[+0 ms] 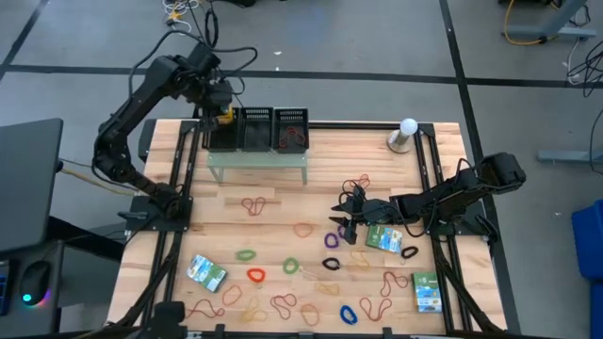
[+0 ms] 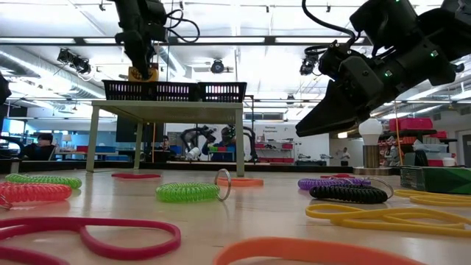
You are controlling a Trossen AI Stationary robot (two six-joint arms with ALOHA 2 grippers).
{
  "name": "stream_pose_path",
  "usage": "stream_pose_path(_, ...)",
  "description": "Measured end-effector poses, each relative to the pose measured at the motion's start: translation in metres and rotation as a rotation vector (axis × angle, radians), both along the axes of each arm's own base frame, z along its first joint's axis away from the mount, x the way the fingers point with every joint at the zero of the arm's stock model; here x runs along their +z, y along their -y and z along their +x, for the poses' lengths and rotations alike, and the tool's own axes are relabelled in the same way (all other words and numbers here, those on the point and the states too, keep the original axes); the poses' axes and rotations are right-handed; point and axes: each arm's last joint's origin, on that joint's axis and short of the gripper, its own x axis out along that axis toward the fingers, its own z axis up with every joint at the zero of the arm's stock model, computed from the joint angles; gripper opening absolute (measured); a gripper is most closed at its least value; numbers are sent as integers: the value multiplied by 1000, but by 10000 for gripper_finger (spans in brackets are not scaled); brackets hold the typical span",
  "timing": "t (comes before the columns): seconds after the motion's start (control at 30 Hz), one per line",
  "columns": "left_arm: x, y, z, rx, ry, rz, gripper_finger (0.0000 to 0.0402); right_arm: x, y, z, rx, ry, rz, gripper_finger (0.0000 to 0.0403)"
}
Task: Pick & Place Office Desk Supplies
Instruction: Put the crayon box into the left black bin on the shelf
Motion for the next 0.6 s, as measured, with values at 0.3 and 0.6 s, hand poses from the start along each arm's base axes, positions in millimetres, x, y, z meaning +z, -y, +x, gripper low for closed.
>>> stream_pose_path(0.3,-10,-4,-2,-3,-8,-22,86,0,0,0,0,0,0,162)
stream_pose_path(0.6,-9,-6,0,31,10,0,123,0,0,0,0,0,0,162)
